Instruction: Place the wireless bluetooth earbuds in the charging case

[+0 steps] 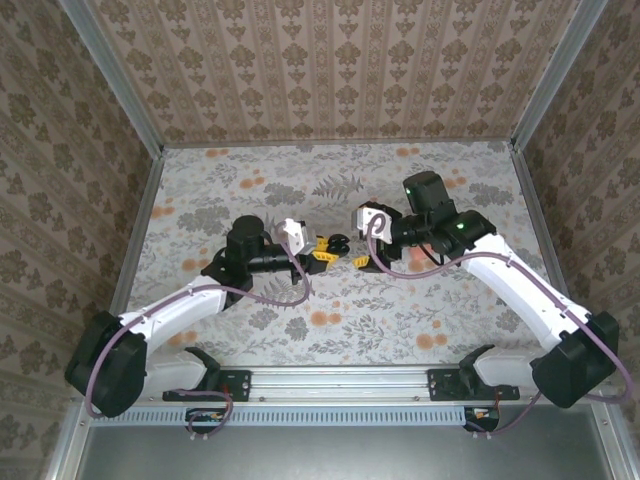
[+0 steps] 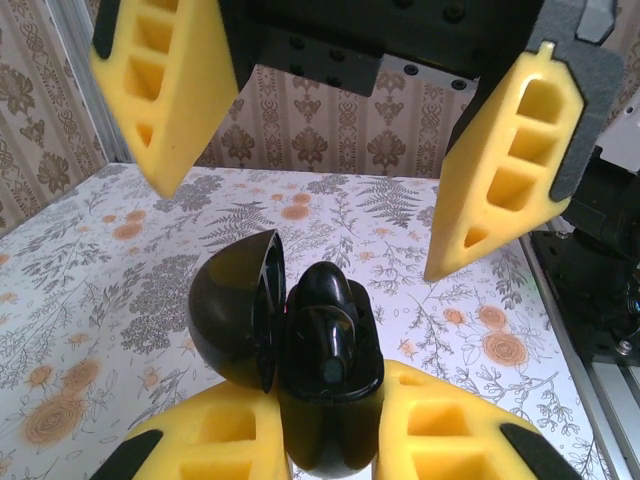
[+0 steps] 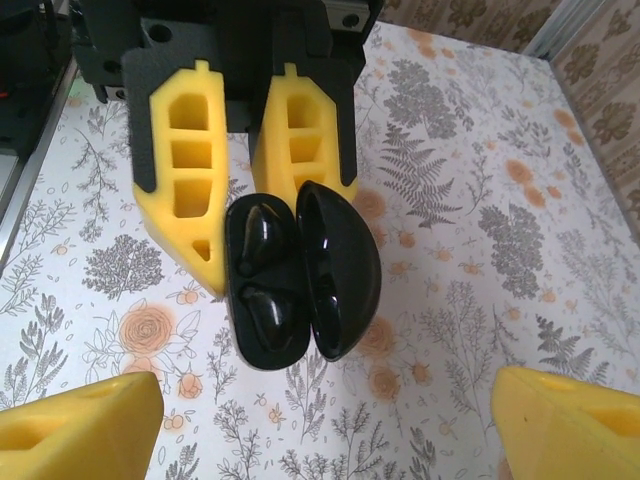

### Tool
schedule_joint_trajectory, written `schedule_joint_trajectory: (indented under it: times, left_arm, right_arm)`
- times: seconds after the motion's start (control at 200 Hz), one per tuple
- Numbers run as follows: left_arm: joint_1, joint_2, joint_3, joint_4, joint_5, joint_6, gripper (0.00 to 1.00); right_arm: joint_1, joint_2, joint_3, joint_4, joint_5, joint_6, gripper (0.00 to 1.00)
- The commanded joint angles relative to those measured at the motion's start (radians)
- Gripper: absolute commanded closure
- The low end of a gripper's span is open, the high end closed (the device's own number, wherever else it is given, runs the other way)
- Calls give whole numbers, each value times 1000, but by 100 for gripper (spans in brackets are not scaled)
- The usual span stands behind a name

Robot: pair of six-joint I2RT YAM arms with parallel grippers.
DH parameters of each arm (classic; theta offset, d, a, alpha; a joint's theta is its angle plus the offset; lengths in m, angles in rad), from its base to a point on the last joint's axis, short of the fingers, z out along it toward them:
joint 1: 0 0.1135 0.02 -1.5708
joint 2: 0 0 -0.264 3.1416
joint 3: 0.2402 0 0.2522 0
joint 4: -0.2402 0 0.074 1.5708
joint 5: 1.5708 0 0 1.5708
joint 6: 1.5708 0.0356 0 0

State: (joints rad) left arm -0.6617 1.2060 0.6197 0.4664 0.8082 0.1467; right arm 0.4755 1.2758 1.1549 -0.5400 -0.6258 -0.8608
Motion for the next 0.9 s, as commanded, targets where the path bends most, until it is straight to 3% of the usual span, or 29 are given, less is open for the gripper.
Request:
schedule_joint_trajectory:
  times: [0.0, 0.395, 0.895]
  left_arm:
    - [-7, -18, 35, -11, 13, 27, 91]
    - [-10, -16, 46, -22, 14, 31, 91]
    - [-11, -6, 49, -20, -29, 20, 91]
  right_arm:
    - [0, 33, 36, -50, -35, -17, 13]
    - [6, 123, 108, -98, -153, -53, 17]
    - [8, 76, 99, -192, -241, -121, 52]
